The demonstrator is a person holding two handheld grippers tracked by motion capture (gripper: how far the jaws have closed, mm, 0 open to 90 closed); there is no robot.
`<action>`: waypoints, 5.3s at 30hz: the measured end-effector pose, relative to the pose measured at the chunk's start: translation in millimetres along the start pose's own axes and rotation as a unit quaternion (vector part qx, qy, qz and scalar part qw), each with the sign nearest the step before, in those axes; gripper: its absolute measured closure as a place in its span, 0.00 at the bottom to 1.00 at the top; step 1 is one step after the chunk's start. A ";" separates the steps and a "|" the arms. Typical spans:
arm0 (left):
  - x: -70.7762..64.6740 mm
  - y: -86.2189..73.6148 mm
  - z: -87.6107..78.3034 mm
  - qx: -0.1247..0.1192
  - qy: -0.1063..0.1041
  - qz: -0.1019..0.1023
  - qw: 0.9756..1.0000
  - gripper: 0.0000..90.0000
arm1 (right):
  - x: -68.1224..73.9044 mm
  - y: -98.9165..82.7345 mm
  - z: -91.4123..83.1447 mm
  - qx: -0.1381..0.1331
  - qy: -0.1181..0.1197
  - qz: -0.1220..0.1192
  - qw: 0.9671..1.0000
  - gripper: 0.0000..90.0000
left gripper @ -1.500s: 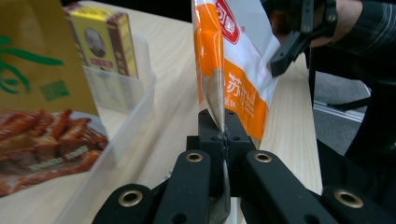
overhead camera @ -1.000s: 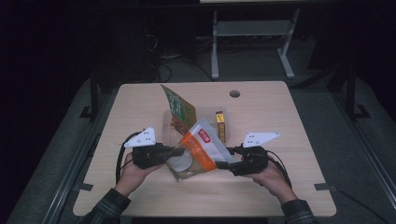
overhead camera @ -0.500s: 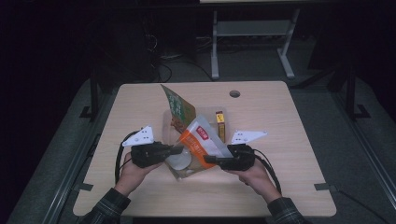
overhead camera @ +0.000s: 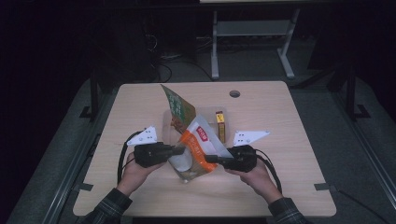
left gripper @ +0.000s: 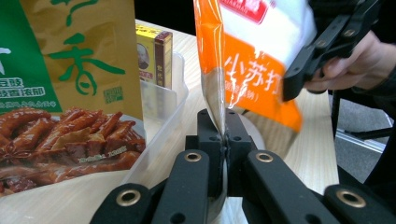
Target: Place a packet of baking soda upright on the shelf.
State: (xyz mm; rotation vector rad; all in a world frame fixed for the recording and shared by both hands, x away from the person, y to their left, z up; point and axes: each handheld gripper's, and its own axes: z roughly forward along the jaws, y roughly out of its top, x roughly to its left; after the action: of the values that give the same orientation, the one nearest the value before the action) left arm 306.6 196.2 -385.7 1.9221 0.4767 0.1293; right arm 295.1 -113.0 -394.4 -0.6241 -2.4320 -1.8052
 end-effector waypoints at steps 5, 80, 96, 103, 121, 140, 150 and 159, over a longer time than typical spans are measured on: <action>-2.5 -1.1 6.9 0.023 0.012 0.015 1.000 0.89 | 6.4 5.0 -2.5 -0.002 0.009 -0.015 1.000 1.00; 1.1 -63.3 -10.4 0.121 0.031 0.012 0.992 0.30 | -80.7 91.4 -15.5 0.016 -0.121 -0.035 0.992 1.00; -0.3 -64.0 -7.4 0.120 0.025 0.009 0.992 0.30 | -93.9 76.2 3.2 0.051 -0.140 -0.026 0.989 1.00; -0.7 -64.2 -6.5 0.124 0.022 0.011 0.992 0.30 | -96.6 69.7 7.6 0.061 -0.149 -0.019 0.987 1.00; -2.3 -66.2 -2.5 0.130 0.016 0.009 0.991 0.29 | -95.6 71.6 2.2 0.044 -0.166 -0.019 0.985 0.74; 2.1 -68.0 -3.8 0.135 0.020 0.020 0.990 0.22 | -73.8 61.3 -31.2 0.040 -0.191 -0.014 0.981 0.30; 3.9 -68.9 -5.8 0.142 0.031 0.021 0.989 0.20 | -57.5 42.5 -46.1 0.053 -0.188 -0.026 0.980 0.27; 5.4 -68.8 -7.9 0.136 0.033 0.016 0.990 0.20 | -42.7 14.9 -49.3 0.065 -0.187 -0.032 0.980 0.25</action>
State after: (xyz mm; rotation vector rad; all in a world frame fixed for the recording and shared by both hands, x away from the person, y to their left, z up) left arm 290.8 227.2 -445.8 2.1980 0.5292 0.1559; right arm 329.7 -167.5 -376.9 -0.9615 -2.8075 -1.6590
